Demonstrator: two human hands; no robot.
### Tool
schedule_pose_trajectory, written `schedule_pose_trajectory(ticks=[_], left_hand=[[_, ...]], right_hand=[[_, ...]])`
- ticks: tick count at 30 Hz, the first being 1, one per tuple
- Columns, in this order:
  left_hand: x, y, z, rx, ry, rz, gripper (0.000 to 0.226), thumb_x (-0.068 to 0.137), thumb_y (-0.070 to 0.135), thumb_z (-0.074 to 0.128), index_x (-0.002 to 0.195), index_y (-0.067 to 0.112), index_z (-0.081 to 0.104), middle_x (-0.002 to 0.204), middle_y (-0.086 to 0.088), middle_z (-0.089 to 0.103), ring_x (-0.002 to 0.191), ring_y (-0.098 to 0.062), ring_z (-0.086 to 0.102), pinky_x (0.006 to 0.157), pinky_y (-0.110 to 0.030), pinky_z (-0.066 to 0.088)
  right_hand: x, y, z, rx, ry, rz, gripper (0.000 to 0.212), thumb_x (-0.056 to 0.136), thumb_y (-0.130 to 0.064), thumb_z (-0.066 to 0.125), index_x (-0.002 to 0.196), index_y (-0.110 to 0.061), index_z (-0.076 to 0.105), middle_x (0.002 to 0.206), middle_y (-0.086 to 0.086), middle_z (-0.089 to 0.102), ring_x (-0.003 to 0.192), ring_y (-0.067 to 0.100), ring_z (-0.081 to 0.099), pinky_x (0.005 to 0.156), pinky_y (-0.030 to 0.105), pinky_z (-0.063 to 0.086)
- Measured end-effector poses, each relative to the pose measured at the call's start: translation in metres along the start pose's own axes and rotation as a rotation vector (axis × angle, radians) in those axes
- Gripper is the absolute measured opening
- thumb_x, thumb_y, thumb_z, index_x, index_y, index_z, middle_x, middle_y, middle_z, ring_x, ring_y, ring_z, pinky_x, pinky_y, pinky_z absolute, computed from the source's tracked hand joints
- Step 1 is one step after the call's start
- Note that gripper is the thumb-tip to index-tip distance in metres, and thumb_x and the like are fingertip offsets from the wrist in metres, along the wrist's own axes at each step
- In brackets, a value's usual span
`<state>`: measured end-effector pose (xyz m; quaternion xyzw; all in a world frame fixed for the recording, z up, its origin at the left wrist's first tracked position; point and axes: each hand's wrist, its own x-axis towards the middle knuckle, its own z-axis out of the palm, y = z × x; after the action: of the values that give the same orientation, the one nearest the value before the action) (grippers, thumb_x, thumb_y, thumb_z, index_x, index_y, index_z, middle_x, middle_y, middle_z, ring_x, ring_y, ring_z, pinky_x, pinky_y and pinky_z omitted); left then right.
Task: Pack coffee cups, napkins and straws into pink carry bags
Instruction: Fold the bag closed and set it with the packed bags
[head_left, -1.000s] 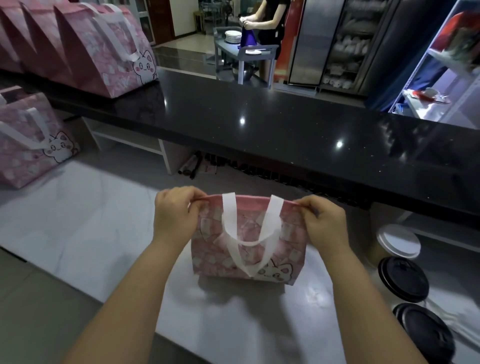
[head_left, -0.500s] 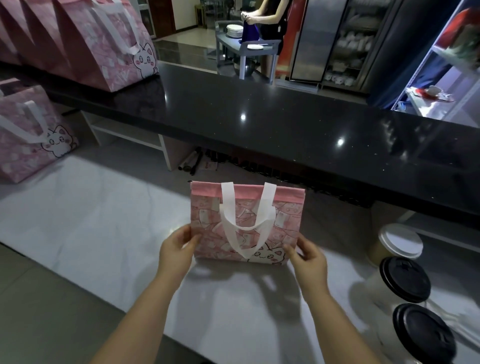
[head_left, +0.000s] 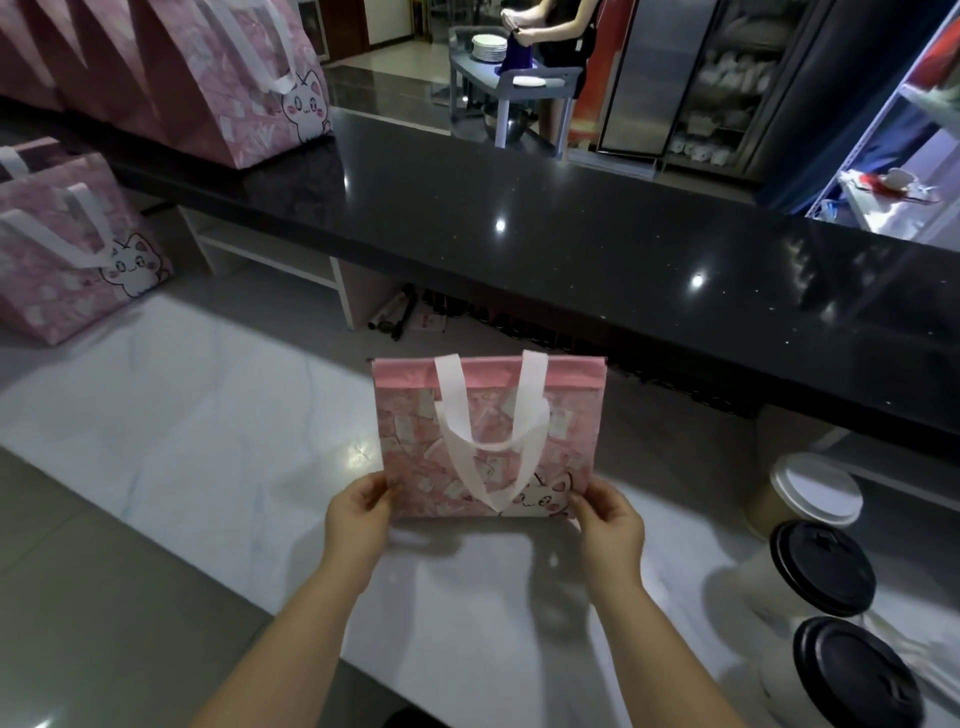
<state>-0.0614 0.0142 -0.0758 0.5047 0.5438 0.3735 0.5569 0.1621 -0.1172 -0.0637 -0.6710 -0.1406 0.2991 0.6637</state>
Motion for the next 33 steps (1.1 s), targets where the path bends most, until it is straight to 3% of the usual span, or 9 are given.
schedule_pose_trajectory(ticks=[4, 8, 13, 15, 18, 24, 29, 33], left_hand=[[0.009, 0.027, -0.021, -0.131, 0.162, 0.064, 0.015, 0.092, 0.003, 0.062, 0.098, 0.013, 0.071, 0.084, 0.006, 0.074, 0.068, -0.003, 0.069, 0.058, -0.014, 0.053], [0.006, 0.049, -0.069, -0.27, 0.341, 0.112, 0.011, 0.089, 0.012, 0.068, 0.091, 0.022, 0.072, 0.084, 0.008, 0.076, 0.075, -0.005, 0.071, 0.063, -0.017, 0.055], [0.005, 0.08, -0.158, -0.388, 0.611, 0.184, 0.015, 0.089, 0.01, 0.068, 0.103, 0.016, 0.068, 0.096, 0.003, 0.072, 0.083, -0.009, 0.07, 0.075, -0.025, 0.057], [0.002, 0.094, -0.206, -0.372, 0.673, 0.232, 0.016, 0.092, 0.009, 0.064, 0.102, 0.021, 0.07, 0.093, 0.008, 0.073, 0.085, -0.013, 0.069, 0.082, -0.029, 0.056], [-0.006, 0.118, -0.287, -0.315, 0.738, 0.303, 0.019, 0.094, 0.011, 0.062, 0.096, 0.028, 0.071, 0.088, 0.012, 0.075, 0.083, -0.01, 0.071, 0.079, -0.028, 0.059], [-0.04, 0.158, -0.478, -0.173, 0.898, 0.445, 0.027, 0.096, 0.016, 0.059, 0.093, 0.04, 0.07, 0.101, 0.006, 0.073, 0.099, -0.02, 0.069, 0.089, -0.037, 0.054], [-0.071, 0.185, -0.612, -0.062, 1.035, 0.517, 0.036, 0.097, 0.011, 0.058, 0.091, 0.046, 0.068, 0.08, 0.029, 0.071, 0.078, 0.01, 0.067, 0.065, -0.01, 0.053], [-0.08, 0.195, -0.717, -0.085, 1.104, 0.51, 0.023, 0.095, 0.021, 0.062, 0.117, 0.029, 0.067, 0.091, 0.023, 0.071, 0.08, 0.008, 0.067, 0.065, -0.011, 0.054]], right_hand=[[0.007, -0.027, 0.045, 0.08, -0.092, -0.031, 0.024, 0.091, 0.004, 0.059, 0.094, -0.016, 0.071, 0.086, -0.001, 0.075, 0.079, 0.013, 0.071, 0.064, 0.024, 0.057], [0.006, -0.052, 0.11, 0.17, -0.278, -0.054, 0.029, 0.093, 0.006, 0.055, 0.098, -0.019, 0.069, 0.088, -0.006, 0.075, 0.08, 0.006, 0.07, 0.068, 0.021, 0.056], [-0.021, -0.076, 0.209, 0.192, -0.579, -0.033, 0.038, 0.091, 0.01, 0.053, 0.105, -0.021, 0.069, 0.099, 0.0, 0.076, 0.09, 0.014, 0.071, 0.072, 0.025, 0.057], [-0.043, -0.084, 0.255, 0.192, -0.686, -0.037, 0.039, 0.091, 0.011, 0.053, 0.105, -0.022, 0.069, 0.101, 0.001, 0.075, 0.093, 0.017, 0.071, 0.071, 0.027, 0.057], [-0.086, -0.099, 0.33, 0.205, -0.789, -0.047, 0.032, 0.092, 0.004, 0.058, 0.111, -0.019, 0.069, 0.104, 0.0, 0.075, 0.1, 0.02, 0.07, 0.082, 0.034, 0.058], [-0.215, -0.129, 0.5, 0.314, -1.014, -0.046, 0.029, 0.09, 0.003, 0.061, 0.11, -0.016, 0.069, 0.108, 0.004, 0.074, 0.1, 0.017, 0.07, 0.076, 0.026, 0.058], [-0.318, -0.144, 0.616, 0.325, -1.197, -0.011, 0.03, 0.088, 0.004, 0.063, 0.114, -0.009, 0.067, 0.103, 0.008, 0.074, 0.092, 0.024, 0.071, 0.068, 0.032, 0.059], [-0.391, -0.148, 0.698, 0.324, -1.338, 0.009, 0.029, 0.088, 0.008, 0.06, 0.113, -0.005, 0.066, 0.101, 0.011, 0.075, 0.089, 0.025, 0.072, 0.072, 0.036, 0.061]])
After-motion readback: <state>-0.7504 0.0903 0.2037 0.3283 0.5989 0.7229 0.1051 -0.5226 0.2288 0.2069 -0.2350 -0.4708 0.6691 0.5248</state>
